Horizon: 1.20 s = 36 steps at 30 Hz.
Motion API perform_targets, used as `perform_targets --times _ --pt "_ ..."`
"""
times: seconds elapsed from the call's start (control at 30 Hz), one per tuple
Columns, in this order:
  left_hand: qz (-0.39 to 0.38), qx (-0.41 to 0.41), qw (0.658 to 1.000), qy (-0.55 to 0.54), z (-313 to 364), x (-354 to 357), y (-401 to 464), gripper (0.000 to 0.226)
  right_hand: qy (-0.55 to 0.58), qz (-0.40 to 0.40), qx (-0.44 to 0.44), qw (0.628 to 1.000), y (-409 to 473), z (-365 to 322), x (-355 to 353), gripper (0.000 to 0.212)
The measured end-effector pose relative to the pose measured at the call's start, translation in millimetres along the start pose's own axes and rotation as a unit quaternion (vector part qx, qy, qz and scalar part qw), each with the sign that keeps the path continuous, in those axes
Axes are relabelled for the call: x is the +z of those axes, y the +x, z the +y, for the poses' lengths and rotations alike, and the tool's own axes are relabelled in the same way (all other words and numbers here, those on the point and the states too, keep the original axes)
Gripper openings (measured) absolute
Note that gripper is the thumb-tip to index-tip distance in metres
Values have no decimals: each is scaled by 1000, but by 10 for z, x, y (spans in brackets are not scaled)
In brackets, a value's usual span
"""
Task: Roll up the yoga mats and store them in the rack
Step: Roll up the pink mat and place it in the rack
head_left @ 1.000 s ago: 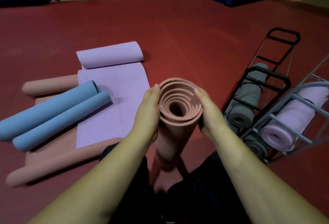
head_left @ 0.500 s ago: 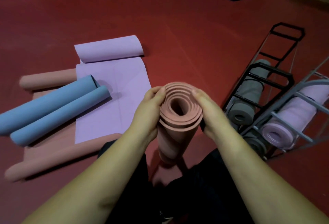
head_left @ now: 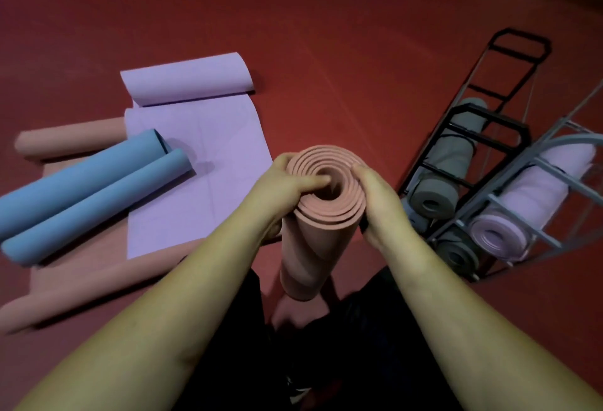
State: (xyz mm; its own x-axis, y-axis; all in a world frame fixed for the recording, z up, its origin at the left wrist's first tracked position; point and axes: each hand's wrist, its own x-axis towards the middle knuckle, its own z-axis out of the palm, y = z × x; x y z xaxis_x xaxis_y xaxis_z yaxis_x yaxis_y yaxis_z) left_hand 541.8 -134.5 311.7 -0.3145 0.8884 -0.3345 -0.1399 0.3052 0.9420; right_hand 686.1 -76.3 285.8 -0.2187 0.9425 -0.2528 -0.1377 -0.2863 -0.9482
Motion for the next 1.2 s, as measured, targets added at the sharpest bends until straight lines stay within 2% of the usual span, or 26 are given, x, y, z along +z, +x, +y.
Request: perform_targets --times 0.1,0.17,0.23,0.3,0.33,0.4,0.5,0.57,0.63,0.67,0.77,0.87,0.93,1.0,1.03,1.1,1.17,1.2 --pt "37 -26 988 147 -54 -78 42 46 -62 -3 -17 998 -37 223 -14 20" --pt "47 -34 967 248 43 -116 59 35 -101 -23 20 994 6 237 -19 36" --pt "49 -36 948 312 91 -168 95 38 -84 -51 65 993 80 254 -74 44" --pt "33 -38 937 346 109 -186 99 56 -37 -77 67 994 146 273 -146 38" --pt "22 -37 935 353 109 -192 81 61 -48 -88 60 993 168 276 -176 33" --pt "3 -38 936 351 118 -224 58 53 -145 -136 30 980 243 274 -242 30" --pt "-4 -36 945 326 167 -306 42 34 -283 -220 20 934 344 256 -270 38" --pt "1 -33 950 309 175 -362 37 30 -387 -197 -20 901 383 262 -228 32" --pt "18 -24 955 297 199 -396 28 30 -434 -150 -72 886 356 276 -139 28" --pt "31 -15 955 293 215 -411 27 32 -421 -122 -92 894 305 291 -61 28" --pt "68 25 948 311 277 -425 23 48 -266 -15 -88 960 118 405 206 26" --pt "101 57 942 315 293 -434 24 54 -196 76 -110 971 -10 497 382 24" --pt "115 64 940 316 260 -431 31 52 -190 72 -108 973 -3 519 368 21" --pt "124 56 939 316 200 -424 65 49 -194 7 -65 979 89 564 274 20" --pt "128 46 939 314 174 -418 79 47 -177 -33 -28 983 115 560 225 23" --pt "126 36 939 317 155 -392 113 45 -158 -90 38 983 159 479 120 49" --pt "115 40 935 333 174 -338 157 45 -218 -134 43 966 158 260 40 87" --pt "109 41 932 344 189 -290 172 45 -248 -140 36 958 174 153 5 91"
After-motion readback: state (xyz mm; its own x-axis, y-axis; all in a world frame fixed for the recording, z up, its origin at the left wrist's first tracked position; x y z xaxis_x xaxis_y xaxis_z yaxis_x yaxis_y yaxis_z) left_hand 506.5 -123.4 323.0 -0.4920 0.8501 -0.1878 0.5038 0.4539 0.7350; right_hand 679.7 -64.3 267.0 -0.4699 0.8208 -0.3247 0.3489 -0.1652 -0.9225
